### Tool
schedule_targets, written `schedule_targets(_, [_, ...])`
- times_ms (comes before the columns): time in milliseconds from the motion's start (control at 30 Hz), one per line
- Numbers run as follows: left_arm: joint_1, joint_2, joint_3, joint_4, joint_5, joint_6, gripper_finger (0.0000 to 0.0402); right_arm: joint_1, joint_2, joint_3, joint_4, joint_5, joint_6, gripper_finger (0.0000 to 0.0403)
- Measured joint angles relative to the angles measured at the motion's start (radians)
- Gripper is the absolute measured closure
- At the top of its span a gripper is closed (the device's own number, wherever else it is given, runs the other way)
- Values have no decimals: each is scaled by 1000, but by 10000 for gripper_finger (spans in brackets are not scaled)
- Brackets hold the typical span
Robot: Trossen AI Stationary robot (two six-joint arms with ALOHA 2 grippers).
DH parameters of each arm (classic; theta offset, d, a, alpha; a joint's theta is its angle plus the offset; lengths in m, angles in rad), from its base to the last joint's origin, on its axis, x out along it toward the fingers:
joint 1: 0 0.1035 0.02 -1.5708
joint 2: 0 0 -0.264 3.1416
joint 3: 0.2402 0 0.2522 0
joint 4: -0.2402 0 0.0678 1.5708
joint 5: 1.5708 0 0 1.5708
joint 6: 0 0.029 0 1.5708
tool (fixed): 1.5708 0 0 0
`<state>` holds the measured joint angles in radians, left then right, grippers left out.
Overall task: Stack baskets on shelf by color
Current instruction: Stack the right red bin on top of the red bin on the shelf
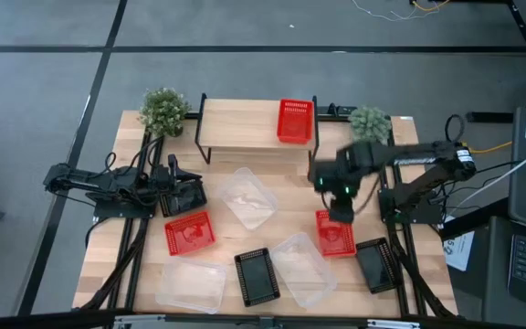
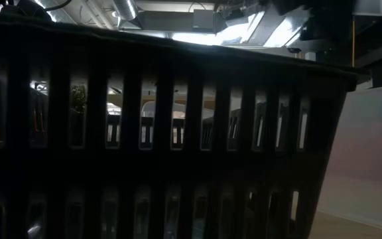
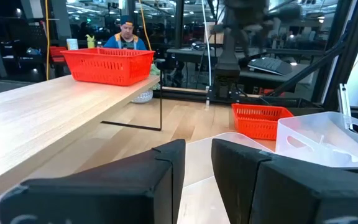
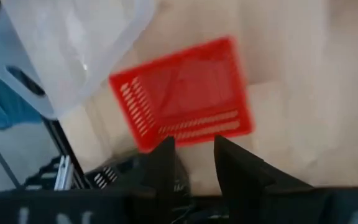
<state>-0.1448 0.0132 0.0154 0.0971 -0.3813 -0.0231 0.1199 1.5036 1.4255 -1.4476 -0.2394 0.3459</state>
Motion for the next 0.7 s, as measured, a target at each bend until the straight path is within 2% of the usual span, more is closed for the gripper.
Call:
schedule_targets(133, [0,0,0,0,0,0,330,140,0,-114,107,0,95,292])
schedule_targets(300, [0,0,0,0,0,0,330,289,1,-254,358,-16,243,292])
schedule_targets(467, [0,0,0,0,0,0,330,393,1,-372,564,44,334,292])
schedule_targets(700, [0,0,0,0,0,0,330,462,1,-485,619,107,441,292])
